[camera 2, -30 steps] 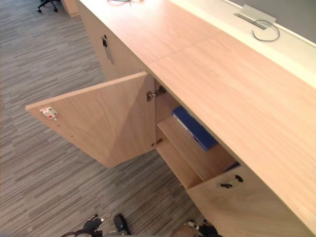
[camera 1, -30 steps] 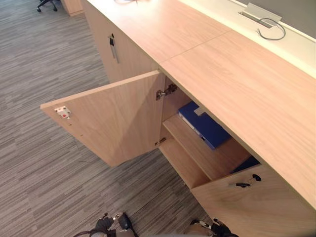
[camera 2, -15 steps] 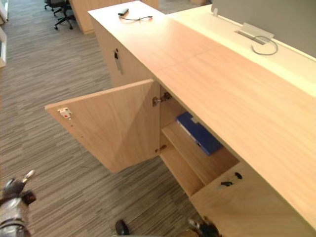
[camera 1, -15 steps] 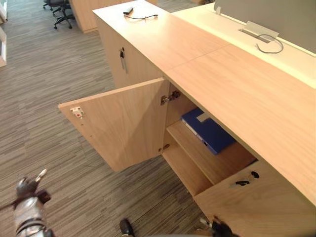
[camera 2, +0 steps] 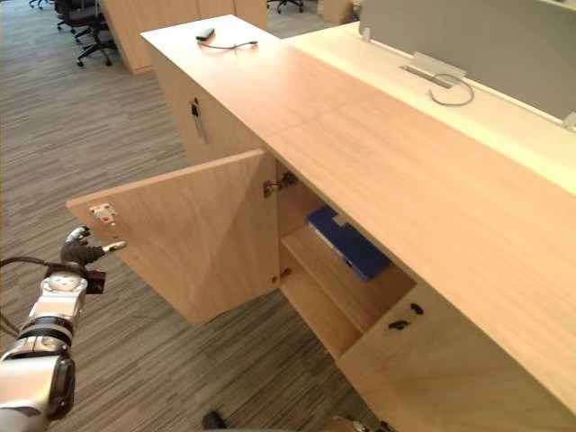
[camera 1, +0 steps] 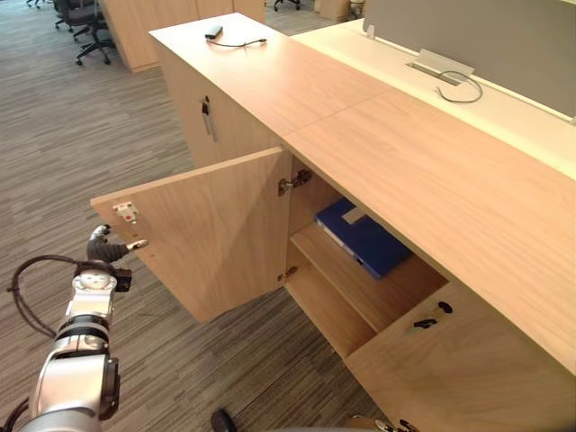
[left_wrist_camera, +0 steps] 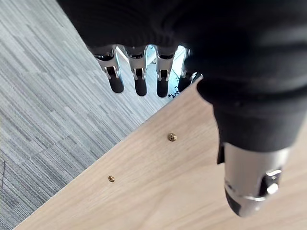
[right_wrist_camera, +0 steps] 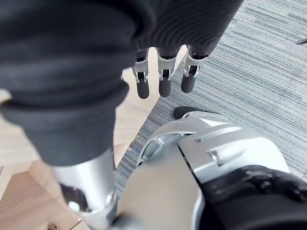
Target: Walk over to the cabinet, pick up the folder, carry it to the office cabinet, place the folder inside the office cabinet, then close the office cabinet door
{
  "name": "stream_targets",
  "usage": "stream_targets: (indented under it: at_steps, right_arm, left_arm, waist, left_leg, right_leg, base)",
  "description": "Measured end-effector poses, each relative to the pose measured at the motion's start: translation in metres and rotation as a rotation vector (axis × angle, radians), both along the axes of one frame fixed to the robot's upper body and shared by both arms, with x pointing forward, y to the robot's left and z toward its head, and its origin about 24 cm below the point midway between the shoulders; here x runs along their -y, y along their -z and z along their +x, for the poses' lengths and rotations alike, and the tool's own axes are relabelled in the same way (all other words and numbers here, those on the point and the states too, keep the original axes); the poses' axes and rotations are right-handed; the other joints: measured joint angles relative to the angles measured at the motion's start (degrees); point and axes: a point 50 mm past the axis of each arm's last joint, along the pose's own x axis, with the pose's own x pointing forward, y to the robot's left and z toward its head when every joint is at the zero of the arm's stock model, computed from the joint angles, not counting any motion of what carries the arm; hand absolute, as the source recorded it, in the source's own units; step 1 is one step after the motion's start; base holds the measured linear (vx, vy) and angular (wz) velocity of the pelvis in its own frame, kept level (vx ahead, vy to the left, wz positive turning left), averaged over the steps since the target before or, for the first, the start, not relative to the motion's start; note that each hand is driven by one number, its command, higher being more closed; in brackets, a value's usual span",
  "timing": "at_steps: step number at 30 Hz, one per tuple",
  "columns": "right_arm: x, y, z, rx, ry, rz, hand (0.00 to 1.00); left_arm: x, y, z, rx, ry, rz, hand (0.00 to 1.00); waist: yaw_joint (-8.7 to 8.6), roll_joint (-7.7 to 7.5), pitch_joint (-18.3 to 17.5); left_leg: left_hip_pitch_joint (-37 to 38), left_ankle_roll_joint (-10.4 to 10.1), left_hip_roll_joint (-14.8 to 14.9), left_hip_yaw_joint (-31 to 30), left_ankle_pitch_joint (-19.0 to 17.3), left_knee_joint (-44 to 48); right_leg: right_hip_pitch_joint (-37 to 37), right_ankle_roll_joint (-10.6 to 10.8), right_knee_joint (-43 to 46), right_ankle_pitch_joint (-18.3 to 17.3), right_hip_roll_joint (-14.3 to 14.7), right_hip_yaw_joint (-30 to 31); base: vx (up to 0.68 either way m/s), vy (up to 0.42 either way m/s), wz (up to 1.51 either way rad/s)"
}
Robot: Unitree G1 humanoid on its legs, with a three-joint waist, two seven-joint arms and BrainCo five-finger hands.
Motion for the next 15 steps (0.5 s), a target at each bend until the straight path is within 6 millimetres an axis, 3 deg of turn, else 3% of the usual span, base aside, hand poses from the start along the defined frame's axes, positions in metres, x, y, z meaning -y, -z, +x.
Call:
stream_targets:
  at_steps: [7,15]
  right_arm:
    - [-0.006,0.001,0.004,0.015,0.018,0.01,0.0]
    - [-0.01,0.002,0.002,0.018,0.032,0.019,0.0]
  left_arm:
    - [-0.002,-0.001,0.005,-0.052,-0.028,-0.003,0.0]
    - [-0.023,-0.033,0.01,-0.109,-0.053,0.163,0.0]
  waist:
    - [0.13,-0.07,0.0]
    - [-0.28,-0.71,-0.1]
  left_leg:
    - [0.4,0.0,0.1,1.1,-0.1,0.0]
    - [1.2,0.1,0.9,3.4,-0.1,0.0]
  right_leg:
    - [-0.4,-0.1,-0.3,0.5,0.2,1.0]
    - [-0.9,-0.7,-1.7,1.9,1.2,2.6]
  base:
    - [-0.01,-0.006,-0.07]
    - [-0.04,-0.021,-0.14]
